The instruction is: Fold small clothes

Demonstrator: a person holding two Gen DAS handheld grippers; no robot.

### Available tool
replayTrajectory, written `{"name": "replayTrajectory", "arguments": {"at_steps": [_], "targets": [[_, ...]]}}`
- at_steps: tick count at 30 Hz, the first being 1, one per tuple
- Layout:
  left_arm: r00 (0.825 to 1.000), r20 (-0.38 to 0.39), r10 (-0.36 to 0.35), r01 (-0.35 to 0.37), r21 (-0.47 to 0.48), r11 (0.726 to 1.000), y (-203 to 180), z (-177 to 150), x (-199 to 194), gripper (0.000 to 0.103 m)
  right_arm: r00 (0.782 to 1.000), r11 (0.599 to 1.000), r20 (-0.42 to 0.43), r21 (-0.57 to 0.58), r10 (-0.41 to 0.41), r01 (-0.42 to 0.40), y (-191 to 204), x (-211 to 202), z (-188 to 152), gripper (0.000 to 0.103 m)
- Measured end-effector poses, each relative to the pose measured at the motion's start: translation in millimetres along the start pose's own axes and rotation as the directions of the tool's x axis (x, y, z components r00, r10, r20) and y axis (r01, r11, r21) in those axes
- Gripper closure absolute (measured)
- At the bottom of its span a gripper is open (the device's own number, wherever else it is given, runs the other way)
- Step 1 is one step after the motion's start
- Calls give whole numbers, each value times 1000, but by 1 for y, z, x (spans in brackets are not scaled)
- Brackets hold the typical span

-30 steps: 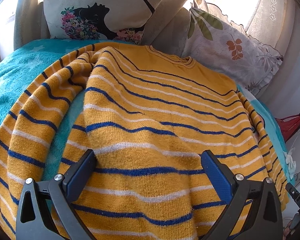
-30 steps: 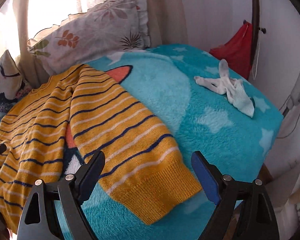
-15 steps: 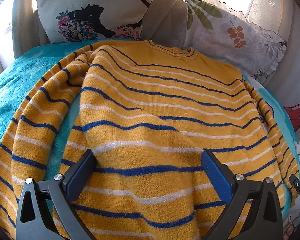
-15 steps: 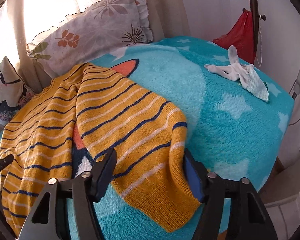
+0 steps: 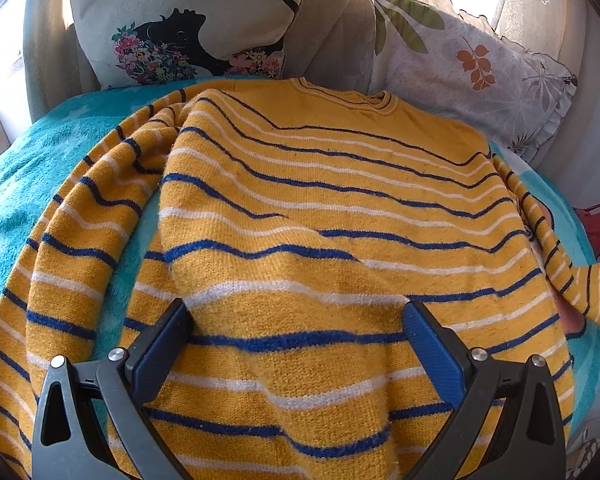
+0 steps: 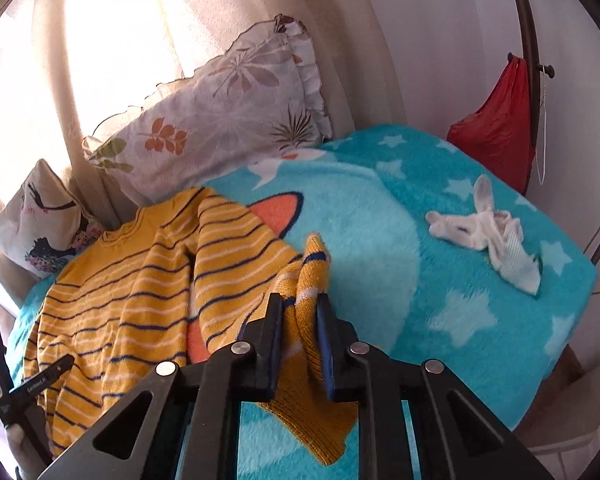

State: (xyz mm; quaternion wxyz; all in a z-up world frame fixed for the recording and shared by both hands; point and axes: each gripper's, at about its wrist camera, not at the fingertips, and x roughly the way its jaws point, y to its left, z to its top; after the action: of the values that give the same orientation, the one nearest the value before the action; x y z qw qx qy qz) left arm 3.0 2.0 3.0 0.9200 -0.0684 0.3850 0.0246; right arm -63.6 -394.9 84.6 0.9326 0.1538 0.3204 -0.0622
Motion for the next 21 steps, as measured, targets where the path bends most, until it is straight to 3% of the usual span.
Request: {"name": "replayTrajectory", "arguments": {"at_steps": [4, 8, 10, 13, 17, 19, 21], "targets": [[1000, 1, -11, 11, -9, 1000, 2, -1, -1, 0, 988, 991, 68, 13, -137, 137, -30, -1, 43, 86], [1000, 4, -21, 21, -17, 1000, 3, -2, -3, 0, 955, 960, 107, 31, -278, 277, -60, 7, 77, 87], [1000, 7, -28, 28, -24, 999, 4, -2, -3, 0, 951, 957, 112, 51, -288, 284, -65, 10, 89, 87], [999, 16, -42, 42, -43, 998, 6, -2, -5, 0, 969, 977, 127, 49, -212, 208, -48, 12, 99, 87], [994, -12, -108, 107, -84, 991, 16, 1, -14, 0, 995, 999, 91, -18, 28, -27, 12, 26, 100, 87], [982, -26, -188, 182, -148, 972, 26, 3, -28, 0, 987, 986, 52, -78, 152, -147, 57, 36, 98, 87], [968, -8, -250, 244, -202, 949, 40, 6, -48, 0, 962, 953, -6, -130, 275, -273, 106, 48, 93, 87]]}}
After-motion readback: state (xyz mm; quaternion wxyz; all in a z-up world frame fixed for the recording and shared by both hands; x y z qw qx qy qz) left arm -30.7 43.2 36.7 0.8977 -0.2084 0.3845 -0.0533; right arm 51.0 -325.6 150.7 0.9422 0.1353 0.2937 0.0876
